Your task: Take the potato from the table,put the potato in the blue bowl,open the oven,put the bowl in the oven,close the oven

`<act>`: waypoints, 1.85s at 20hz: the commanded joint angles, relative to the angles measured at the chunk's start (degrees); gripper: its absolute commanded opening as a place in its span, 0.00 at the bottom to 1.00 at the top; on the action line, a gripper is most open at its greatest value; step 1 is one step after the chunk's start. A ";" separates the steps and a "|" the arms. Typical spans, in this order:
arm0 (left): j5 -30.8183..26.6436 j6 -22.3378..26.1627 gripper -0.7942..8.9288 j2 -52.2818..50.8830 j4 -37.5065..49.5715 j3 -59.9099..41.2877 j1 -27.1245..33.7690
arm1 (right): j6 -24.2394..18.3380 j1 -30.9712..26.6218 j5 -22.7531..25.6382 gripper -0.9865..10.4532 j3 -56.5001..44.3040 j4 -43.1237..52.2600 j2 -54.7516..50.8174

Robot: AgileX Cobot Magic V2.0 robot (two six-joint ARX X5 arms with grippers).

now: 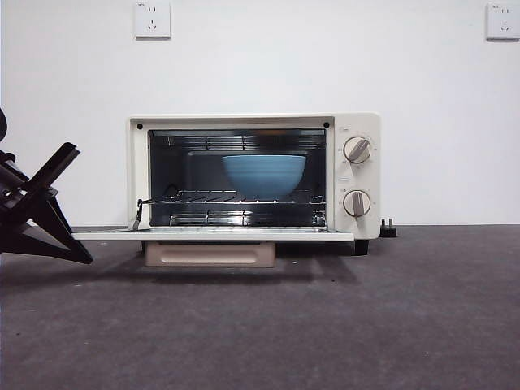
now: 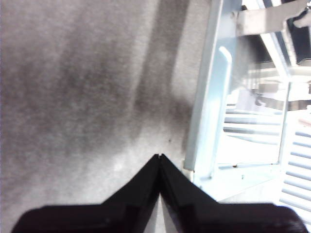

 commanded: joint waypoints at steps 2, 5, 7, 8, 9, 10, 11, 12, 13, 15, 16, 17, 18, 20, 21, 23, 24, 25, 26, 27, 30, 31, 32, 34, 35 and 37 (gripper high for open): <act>5.62 -0.63 0.07 0.46 1.95 -0.39 -0.31 | 0.74 0.02 0.00 0.08 -0.33 0.46 -0.09; 7.69 -1.25 0.07 0.46 2.27 0.46 -0.31 | 1.42 0.02 0.02 0.08 -0.33 0.44 -0.09; 9.31 -1.66 0.07 0.44 2.25 1.84 -0.31 | 1.64 0.02 0.02 0.08 -0.33 0.44 -0.09; 10.05 -1.70 0.07 0.42 2.23 2.71 -0.31 | 1.77 0.02 0.02 0.08 -0.33 0.44 -0.09; 10.56 -2.01 0.07 0.37 2.25 3.61 -0.31 | 1.79 0.02 0.02 0.08 -0.33 0.44 -0.09; 11.13 -2.93 0.07 0.37 2.23 4.85 -0.31 | 1.79 0.02 0.04 0.08 -0.33 0.44 -0.09; 11.23 -3.17 0.07 0.37 2.14 6.25 -0.31 | 1.79 0.02 0.07 0.08 -0.33 0.44 -0.09; 11.19 -3.26 0.07 0.37 1.77 7.80 -0.31 | 1.79 0.02 0.07 0.08 -0.33 0.44 -0.09; 11.21 -3.87 0.07 0.37 1.70 9.38 -0.33 | 1.81 0.02 0.07 0.08 -0.33 0.44 -0.09; 11.15 -5.07 0.07 0.37 1.64 12.79 -0.44 | 2.05 0.02 0.07 0.08 -0.33 0.46 -0.09; 11.06 -5.44 0.07 0.37 1.60 14.56 -0.48 | 2.08 0.02 0.17 0.08 -0.33 0.46 -0.09; 10.75 -6.23 0.07 0.37 1.62 16.22 -0.52 | 2.16 0.02 0.96 0.08 -0.33 0.44 -0.09; 10.45 -6.71 0.07 0.37 1.62 17.86 -0.52 | 2.19 0.02 1.75 0.08 -0.33 0.46 -0.09; 8.41 -7.26 0.07 0.37 1.66 20.90 -0.81 | 2.19 0.02 2.84 0.08 -0.33 0.46 -0.09; 7.15 -7.26 0.07 0.37 1.62 22.18 -0.87 | 2.19 0.02 3.26 0.08 -0.33 0.46 -0.09; 4.39 -7.28 0.07 0.37 1.92 24.11 -1.44 | 2.23 0.02 4.37 0.08 -0.33 0.44 -0.09; 2.80 -7.41 0.07 0.37 2.05 24.79 -1.70 | 2.23 0.02 4.57 0.08 -0.33 0.44 -0.09; 1.62 -7.91 0.07 0.37 2.38 25.14 -1.79 | 2.23 0.02 4.57 0.08 -0.33 0.44 -0.09; 1.40 -8.13 0.07 0.37 2.78 25.27 -1.99 | 2.23 0.02 4.57 0.08 -0.33 0.44 -0.07; 1.70 -8.09 0.07 0.37 2.95 25.31 -2.23 | 2.23 0.02 4.63 0.08 -0.33 0.44 -0.07; 2.21 -8.04 0.07 0.37 2.47 25.31 -2.38 | 2.21 0.02 7.43 0.08 -0.33 0.13 0.00; 2.75 -7.91 0.07 0.35 2.08 25.31 -2.38 | 2.21 0.02 8.37 0.08 -0.33 -0.02 0.04; 3.58 -7.34 0.07 0.24 1.36 25.31 -2.38 | 2.19 0.02 9.22 0.08 -0.33 -0.09 0.04; 3.83 -6.25 0.07 -0.55 -1.86 25.31 -2.38 | 2.19 0.02 10.21 0.09 -0.33 -0.09 0.07; 3.63 -4.26 0.07 -1.49 -4.15 25.31 -2.40 | 2.16 0.02 10.23 0.09 -0.33 -0.11 0.07; 3.58 1.44 0.07 -4.37 -9.44 25.31 -2.49 | 2.19 0.02 10.47 0.09 -0.33 -0.13 0.07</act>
